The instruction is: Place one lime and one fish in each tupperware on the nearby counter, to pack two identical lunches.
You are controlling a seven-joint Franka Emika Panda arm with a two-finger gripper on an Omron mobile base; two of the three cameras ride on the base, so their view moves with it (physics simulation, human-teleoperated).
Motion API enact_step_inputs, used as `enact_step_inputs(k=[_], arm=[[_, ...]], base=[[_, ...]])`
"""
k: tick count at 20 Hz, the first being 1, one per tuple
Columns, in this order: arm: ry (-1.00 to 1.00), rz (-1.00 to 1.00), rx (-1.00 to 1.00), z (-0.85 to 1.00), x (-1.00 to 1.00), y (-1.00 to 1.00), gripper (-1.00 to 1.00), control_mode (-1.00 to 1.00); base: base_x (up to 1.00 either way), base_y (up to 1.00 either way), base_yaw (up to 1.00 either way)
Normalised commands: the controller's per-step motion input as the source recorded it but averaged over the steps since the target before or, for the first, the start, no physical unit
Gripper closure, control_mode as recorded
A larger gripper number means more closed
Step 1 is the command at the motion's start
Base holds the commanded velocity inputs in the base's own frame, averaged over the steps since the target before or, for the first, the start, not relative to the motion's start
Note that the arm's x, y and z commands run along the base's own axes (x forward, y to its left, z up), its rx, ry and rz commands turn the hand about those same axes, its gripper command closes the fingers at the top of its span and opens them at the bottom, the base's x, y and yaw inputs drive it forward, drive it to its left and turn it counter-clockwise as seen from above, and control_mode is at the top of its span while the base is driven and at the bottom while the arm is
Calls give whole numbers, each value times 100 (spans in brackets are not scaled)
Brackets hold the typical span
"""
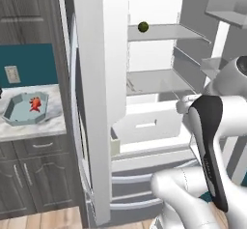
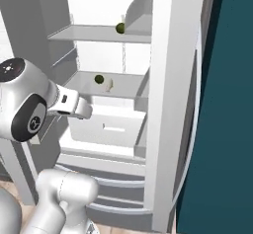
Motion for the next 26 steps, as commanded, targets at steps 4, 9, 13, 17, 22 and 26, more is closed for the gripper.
enact_step_inputs(k=[4, 9, 13, 17, 22, 26], arm=[[0, 0, 0, 0, 0, 0, -100, 100], [0, 0, 0, 0, 0, 0, -100, 100], [0, 0, 0, 0, 0, 0, -100, 100], [0, 0, 0, 0, 0, 0, -100, 100], [0, 0, 0, 3, 16, 0, -100, -100], [0, 0, 0, 31, 20, 0, -100, -100]], base=[[39, 0, 0], [41, 0, 0], [59, 0, 0], [66, 0, 0], [23, 0, 0], [0, 0, 0]])
